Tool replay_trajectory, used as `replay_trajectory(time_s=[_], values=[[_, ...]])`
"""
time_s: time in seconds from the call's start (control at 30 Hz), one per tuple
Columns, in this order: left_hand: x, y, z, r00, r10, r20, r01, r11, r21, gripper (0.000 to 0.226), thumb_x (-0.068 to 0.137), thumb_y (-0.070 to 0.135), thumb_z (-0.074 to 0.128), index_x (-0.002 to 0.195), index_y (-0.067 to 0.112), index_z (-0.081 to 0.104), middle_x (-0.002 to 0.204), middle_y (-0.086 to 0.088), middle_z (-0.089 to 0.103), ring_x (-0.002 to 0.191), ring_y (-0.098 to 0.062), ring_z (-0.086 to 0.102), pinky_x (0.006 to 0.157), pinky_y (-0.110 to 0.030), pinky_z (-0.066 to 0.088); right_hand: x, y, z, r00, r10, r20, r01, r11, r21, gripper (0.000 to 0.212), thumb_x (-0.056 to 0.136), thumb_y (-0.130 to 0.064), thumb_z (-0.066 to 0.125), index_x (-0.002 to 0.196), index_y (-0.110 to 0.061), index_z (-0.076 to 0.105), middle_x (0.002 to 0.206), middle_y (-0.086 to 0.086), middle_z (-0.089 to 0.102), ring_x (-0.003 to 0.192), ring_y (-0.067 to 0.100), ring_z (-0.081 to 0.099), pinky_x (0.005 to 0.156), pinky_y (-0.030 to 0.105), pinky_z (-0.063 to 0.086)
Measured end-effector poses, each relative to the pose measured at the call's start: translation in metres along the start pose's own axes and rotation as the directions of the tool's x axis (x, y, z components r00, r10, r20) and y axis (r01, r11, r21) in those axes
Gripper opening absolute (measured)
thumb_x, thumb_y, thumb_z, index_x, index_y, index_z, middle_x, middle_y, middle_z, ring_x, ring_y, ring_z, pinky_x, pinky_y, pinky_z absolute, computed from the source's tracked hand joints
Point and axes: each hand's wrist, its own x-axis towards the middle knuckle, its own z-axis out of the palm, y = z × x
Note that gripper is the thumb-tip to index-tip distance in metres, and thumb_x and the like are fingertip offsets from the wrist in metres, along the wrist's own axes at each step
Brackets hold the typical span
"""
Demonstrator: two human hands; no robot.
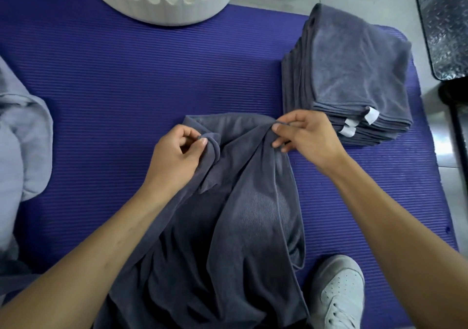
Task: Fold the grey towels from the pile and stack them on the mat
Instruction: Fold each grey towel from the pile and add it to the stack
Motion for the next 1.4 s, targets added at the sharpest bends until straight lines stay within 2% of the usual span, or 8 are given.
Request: replay_trajectory(time_s=[0.17,0.3,0.47,0.67,0.9,1.13,1.23,1.4], values=[[-0.014,0.028,0.005,0.986,0.16,0.048,-0.16,0.987,0.0,0.01,0.092,0.021,0.068,0.099,0.024,0.062,0.082,0.011,0.067,0.076,-0.004,0.064,0.067,-0.013,0.049,-0.029,-0.018,0.001,0.984,-0.052,0.172,0.054,0.998,-0.01,0.004,0.089,-0.007,0.07,0.093,-0.005,0.069,0.073,0.014,0.073,0.063,0.013,0.067,0.058,0.021,0.052],[-0.023,0.047,0.016,0.946,0.269,0.181,-0.274,0.962,0.003,0.018,0.091,0.016,0.068,0.107,0.026,0.07,0.085,0.009,0.068,0.081,-0.01,0.066,0.077,-0.021,0.054,-0.042,-0.027,0.009,0.974,-0.129,0.184,0.147,0.986,-0.085,0.007,0.088,-0.008,0.071,0.094,-0.011,0.067,0.065,0.004,0.07,0.058,0.009,0.064,0.056,0.016,0.046],[-0.023,0.048,0.017,0.948,0.237,0.212,-0.242,0.97,-0.003,0.021,0.09,0.017,0.071,0.108,0.026,0.074,0.084,0.007,0.071,0.081,-0.01,0.069,0.079,-0.031,0.057,-0.046,-0.028,0.01,0.982,-0.142,0.127,0.153,0.985,-0.08,0.016,0.085,-0.013,0.076,0.095,-0.014,0.063,0.064,0.001,0.071,0.054,0.005,0.062,0.054,0.013,0.045],[-0.022,0.052,0.015,0.934,0.249,0.256,-0.257,0.966,-0.002,0.019,0.085,0.017,0.075,0.101,0.027,0.075,0.081,0.015,0.07,0.076,0.0,0.065,0.072,-0.015,0.049,-0.053,-0.017,0.013,0.987,-0.116,0.114,0.101,0.987,0.128,0.01,0.081,-0.014,0.079,0.087,-0.01,0.073,0.067,0.007,0.073,0.059,0.012,0.065,0.059,0.021,0.053],[-0.02,0.055,0.014,0.929,0.232,0.287,-0.238,0.971,-0.017,0.009,0.084,0.019,0.076,0.09,0.025,0.075,0.065,0.004,0.058,0.055,-0.004,0.047,0.054,-0.018,0.04,-0.055,-0.006,0.002,0.965,-0.114,0.236,0.029,0.941,0.337,0.019,0.087,0.001,0.067,0.103,-0.009,0.071,0.089,0.01,0.077,0.082,0.022,0.074,0.073,0.026,0.059],[-0.018,0.062,0.009,0.886,0.226,0.406,-0.239,0.971,-0.021,0.007,0.083,0.025,0.075,0.088,0.028,0.075,0.083,-0.017,0.066,0.078,-0.038,0.061,0.073,-0.043,0.052,-0.056,0.0,-0.003,0.991,-0.119,0.064,0.101,0.968,0.228,0.012,0.088,-0.006,0.07,0.099,-0.009,0.075,0.077,0.001,0.076,0.071,0.01,0.071,0.065,0.018,0.054],[-0.016,0.066,0.011,0.862,0.217,0.457,-0.245,0.97,0.001,0.007,0.084,0.026,0.075,0.09,0.028,0.075,0.09,-0.023,0.067,0.086,-0.041,0.064,0.081,-0.051,0.053,-0.056,-0.007,0.001,0.978,-0.204,0.049,0.197,0.972,0.129,0.014,0.085,-0.011,0.075,0.099,-0.011,0.077,0.086,-0.006,0.077,0.083,0.003,0.072,0.075,0.012,0.052],[-0.014,0.066,0.013,0.892,0.182,0.414,-0.207,0.978,0.015,0.007,0.084,0.027,0.075,0.09,0.031,0.076,0.093,-0.018,0.07,0.09,-0.037,0.066,0.083,-0.052,0.053,-0.053,-0.011,0.003,0.979,-0.175,0.106,0.147,0.962,0.231,0.016,0.086,-0.005,0.072,0.102,-0.009,0.073,0.077,-0.002,0.076,0.073,0.007,0.07,0.07,0.017,0.052]])
